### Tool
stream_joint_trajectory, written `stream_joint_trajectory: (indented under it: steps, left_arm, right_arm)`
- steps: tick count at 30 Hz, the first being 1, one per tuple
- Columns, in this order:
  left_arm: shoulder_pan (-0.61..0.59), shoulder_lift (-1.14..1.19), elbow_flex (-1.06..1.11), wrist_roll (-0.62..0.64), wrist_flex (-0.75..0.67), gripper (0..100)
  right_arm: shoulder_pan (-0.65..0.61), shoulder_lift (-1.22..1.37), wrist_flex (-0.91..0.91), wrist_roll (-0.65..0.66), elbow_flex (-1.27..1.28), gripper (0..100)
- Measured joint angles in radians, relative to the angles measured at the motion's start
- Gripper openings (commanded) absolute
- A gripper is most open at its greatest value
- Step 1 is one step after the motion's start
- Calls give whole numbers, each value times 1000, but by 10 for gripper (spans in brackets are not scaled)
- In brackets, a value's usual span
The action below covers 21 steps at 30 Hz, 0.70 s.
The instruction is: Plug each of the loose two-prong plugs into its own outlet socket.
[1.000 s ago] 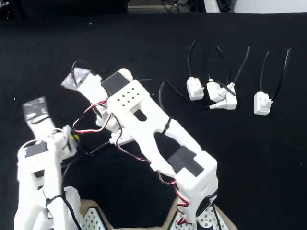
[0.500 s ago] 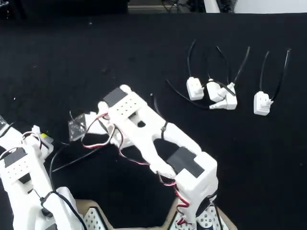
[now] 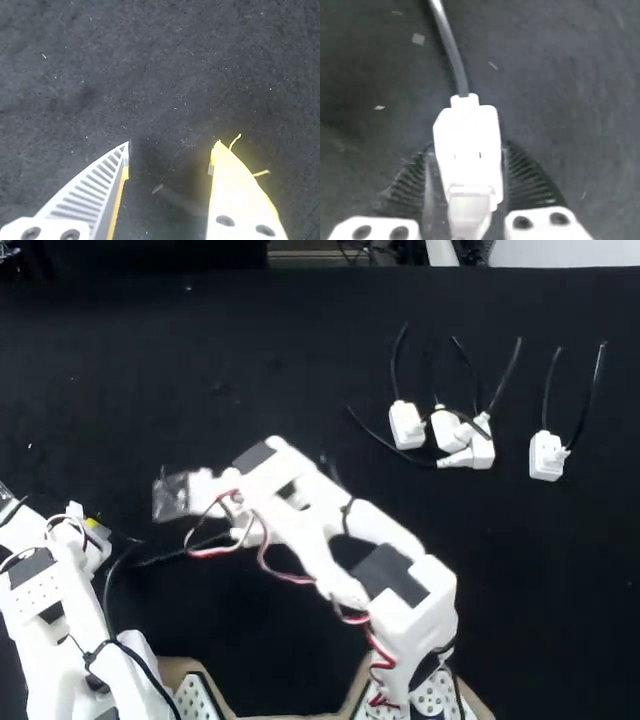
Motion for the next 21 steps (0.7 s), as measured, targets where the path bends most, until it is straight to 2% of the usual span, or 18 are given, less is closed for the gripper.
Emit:
stream_joint_trajectory:
  steps: [5, 11, 13, 17, 21]
  left_arm:
    - [0, 0, 0, 0, 0, 256]
    - [0, 0, 0, 0, 0, 256]
    - [2, 0, 0, 0, 0, 256]
    - [8, 0, 0, 0, 0, 256]
    - [15, 0, 0, 0, 0, 256]
  right_arm:
    - [166, -41, 37, -218, -63, 11]
    - [477, -31, 143, -657, -308, 11]
    - [551, 32, 192, -736, -410, 11]
    - [589, 207, 276, -802, -644, 11]
    - [592, 402, 345, -930, -898, 11]
